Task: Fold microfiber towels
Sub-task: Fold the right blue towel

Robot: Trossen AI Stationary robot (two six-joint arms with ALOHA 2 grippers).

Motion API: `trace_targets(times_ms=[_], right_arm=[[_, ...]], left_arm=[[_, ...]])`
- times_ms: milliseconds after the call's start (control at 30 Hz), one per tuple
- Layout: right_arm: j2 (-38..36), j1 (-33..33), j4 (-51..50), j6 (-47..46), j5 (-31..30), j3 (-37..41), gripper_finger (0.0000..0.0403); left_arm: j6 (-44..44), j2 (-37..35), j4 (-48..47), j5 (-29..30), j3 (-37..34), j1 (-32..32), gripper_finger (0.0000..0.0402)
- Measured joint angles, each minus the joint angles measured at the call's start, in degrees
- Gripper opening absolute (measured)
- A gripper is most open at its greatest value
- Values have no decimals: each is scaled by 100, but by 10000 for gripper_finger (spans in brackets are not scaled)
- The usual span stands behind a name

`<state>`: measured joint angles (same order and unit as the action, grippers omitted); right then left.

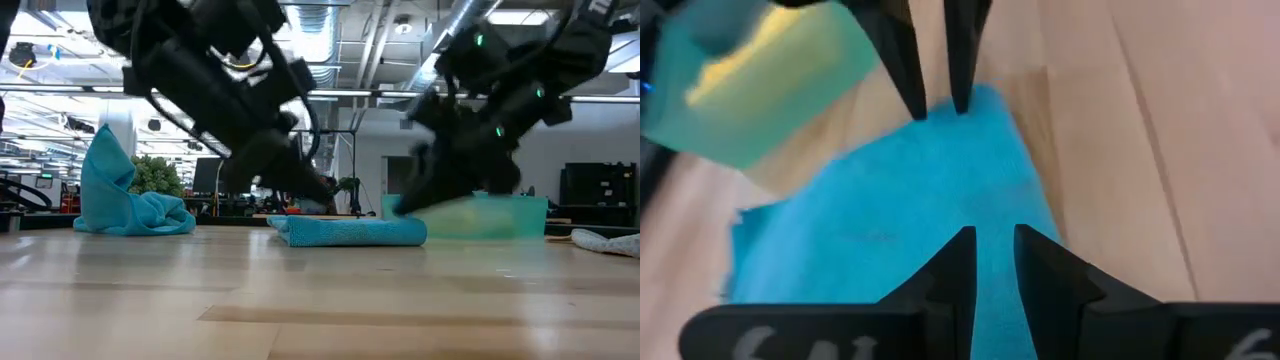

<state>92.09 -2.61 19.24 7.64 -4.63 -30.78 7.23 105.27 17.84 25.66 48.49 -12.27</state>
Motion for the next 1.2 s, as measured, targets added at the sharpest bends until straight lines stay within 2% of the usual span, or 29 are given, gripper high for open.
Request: trace_targets(times_ms=[133, 267, 467, 600, 667, 767, 867, 900, 1033, 1200], right_arm=[[437, -163, 15, -367, 29, -20, 122], [625, -491, 121, -764, -72, -47, 122], [530, -1082, 35, -1271, -320, -34, 122], [181, -1491, -138, -1395, -519, -1, 122], [-106, -1693, -140, -1410, -737, 1, 122], [-333, -1976, -20, -1274, -1050, -15, 122], [-233, -2172, 406, -957, -1049, -7, 122], [-169, -2231, 571, -833, -1052, -8, 122], [311, -2304, 1207, -563, -1050, -14, 132], [876, -2230, 1517, -567, -1061, -12, 169]], left_arm=[[-364, 295, -139, -302, -20, -70, 64], [-746, 363, -300, -316, -6, -213, 64], [-1157, 355, -400, -572, 4, -478, 63], [-1287, 262, -393, -739, 12, -848, 63], [-1199, 130, -464, -596, 75, -1044, 63], [-820, -87, -315, -54, 179, -1294, 63], [-451, -59, -395, 604, 191, -1420, 64], [-348, -39, -404, 658, 186, -1436, 64], [-184, -14, -543, 356, 197, -1435, 83], [-201, -14, -582, 149, 196, -1432, 131]])
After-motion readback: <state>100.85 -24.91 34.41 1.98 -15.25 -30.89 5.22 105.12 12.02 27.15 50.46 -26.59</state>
